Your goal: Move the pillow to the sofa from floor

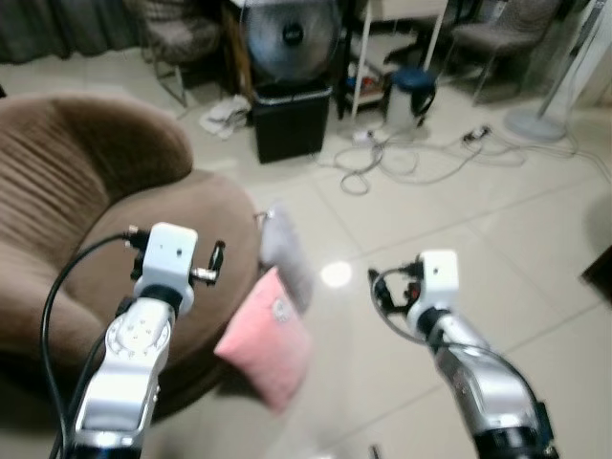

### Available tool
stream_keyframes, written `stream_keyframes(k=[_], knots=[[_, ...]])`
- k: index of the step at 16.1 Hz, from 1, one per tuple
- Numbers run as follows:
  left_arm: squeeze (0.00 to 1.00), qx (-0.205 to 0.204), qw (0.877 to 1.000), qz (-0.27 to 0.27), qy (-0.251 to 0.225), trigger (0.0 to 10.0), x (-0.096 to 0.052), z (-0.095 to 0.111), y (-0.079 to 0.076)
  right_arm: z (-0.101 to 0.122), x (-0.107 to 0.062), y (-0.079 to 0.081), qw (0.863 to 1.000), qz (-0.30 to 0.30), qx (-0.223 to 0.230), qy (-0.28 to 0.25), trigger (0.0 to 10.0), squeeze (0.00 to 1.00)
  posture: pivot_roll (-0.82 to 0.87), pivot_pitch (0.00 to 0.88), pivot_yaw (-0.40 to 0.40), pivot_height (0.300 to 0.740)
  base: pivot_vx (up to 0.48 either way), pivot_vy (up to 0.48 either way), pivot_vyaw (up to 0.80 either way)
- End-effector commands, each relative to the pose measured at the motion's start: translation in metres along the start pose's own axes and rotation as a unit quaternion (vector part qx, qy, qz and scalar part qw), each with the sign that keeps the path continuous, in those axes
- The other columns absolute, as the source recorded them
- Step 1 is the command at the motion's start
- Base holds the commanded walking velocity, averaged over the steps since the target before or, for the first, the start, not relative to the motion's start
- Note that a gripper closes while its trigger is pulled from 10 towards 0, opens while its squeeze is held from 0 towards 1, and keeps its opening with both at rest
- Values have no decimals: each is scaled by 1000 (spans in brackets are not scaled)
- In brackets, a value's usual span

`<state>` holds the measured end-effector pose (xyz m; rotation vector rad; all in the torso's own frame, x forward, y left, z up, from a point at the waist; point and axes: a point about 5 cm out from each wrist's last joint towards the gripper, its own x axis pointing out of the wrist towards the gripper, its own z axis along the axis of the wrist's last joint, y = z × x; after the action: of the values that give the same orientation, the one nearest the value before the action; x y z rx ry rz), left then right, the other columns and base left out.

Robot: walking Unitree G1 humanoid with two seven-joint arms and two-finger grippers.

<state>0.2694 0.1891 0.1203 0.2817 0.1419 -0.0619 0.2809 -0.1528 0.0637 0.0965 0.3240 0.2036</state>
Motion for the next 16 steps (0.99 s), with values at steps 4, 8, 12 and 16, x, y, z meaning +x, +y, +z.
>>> stream_keyframes(k=[4,8,12,16], knots=[[0,3,1000,14,10,10000,-7,-5,4,-1,2,1,999,11,-41,3,10000,0,90,0,4,740,0,338,0],[0,0,1000,18,13,10000,-9,-8,4,-1,2,-4,999,0,-54,-1,10000,0,88,0,5,740,0,338,0],[0,-1,1000,10,-6,10000,-5,-1,3,0,2,-5,998,-12,-62,-7,10000,0,85,0,16,740,0,252,0],[0,26,1000,5,-16,10000,-4,2,3,-1,2,-2,998,-14,-63,-11,10000,0,81,0,27,740,0,-351,0]])
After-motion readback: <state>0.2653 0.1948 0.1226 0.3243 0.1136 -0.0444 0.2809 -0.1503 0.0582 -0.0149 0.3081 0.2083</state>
